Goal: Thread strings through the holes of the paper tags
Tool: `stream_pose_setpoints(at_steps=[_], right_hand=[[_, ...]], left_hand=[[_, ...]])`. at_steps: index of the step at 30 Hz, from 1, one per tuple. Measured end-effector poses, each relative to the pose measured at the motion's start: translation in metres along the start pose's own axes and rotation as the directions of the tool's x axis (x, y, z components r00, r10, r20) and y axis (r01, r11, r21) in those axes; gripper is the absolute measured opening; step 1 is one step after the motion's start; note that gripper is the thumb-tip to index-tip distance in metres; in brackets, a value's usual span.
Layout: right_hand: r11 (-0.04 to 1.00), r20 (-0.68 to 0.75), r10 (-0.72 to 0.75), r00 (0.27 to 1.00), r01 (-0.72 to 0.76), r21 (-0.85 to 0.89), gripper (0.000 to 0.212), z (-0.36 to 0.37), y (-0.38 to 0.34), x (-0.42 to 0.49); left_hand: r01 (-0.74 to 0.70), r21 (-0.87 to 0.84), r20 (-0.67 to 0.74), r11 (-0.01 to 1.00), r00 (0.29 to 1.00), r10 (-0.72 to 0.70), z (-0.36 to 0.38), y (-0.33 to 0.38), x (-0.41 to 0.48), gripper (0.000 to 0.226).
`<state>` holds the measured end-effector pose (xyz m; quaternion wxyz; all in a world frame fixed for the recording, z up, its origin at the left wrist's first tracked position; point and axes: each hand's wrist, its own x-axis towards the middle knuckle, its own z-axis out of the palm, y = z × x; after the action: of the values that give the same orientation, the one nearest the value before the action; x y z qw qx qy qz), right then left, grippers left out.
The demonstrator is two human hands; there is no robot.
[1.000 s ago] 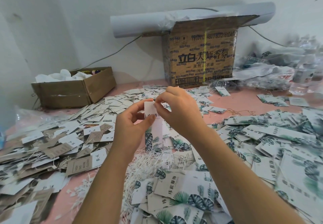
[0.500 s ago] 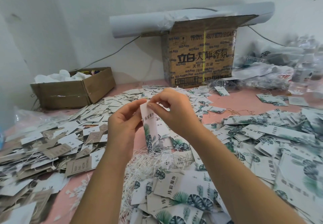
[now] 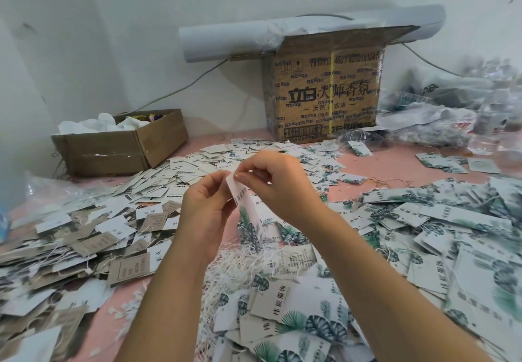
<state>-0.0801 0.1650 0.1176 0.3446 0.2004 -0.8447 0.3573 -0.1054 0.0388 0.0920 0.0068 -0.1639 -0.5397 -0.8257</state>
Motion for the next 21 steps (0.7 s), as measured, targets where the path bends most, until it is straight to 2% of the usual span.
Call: stream_pose_setpoints(at_steps=[5,7,10,14,18,21], right_hand=[[0.995,0.119,0.080,0.990,-0.087,0.051,0.008,-0.005,0.004,0.000],[0.981,0.165,0.173,0.971,-0.185,0.062,0.013,-0.010,0.011,0.001],[0.946,0.204,0.313,0.928,-0.323,0.015,0.023,-0.017,0.021,0.003],[0.901,0.192,0.424,0.885,-0.434,0.008,0.026,-0.023,0.031,0.003],[0.860,0.203,0.502,0.840,-0.510,-0.018,0.024,-0.033,0.036,0.003],[0.832,0.145,0.545,0.825,-0.554,0.021,0.024,-0.039,0.039,0.002]], left_hand=[[0.011,0.086,-0.023,0.996,1.000,-0.010,0.005,0.000,-0.001,0.014],[0.016,0.005,-0.054,1.000,0.998,-0.016,0.007,0.002,-0.001,0.018],[0.011,-0.205,-0.099,0.979,0.995,-0.032,0.005,0.006,0.001,0.020],[-0.012,-0.376,-0.157,0.926,0.986,-0.051,-0.002,0.010,0.003,0.019],[-0.029,-0.408,-0.189,0.913,0.980,-0.053,-0.008,0.012,0.004,0.017],[-0.028,-0.381,-0.203,0.924,0.978,-0.054,-0.010,0.013,0.004,0.010]])
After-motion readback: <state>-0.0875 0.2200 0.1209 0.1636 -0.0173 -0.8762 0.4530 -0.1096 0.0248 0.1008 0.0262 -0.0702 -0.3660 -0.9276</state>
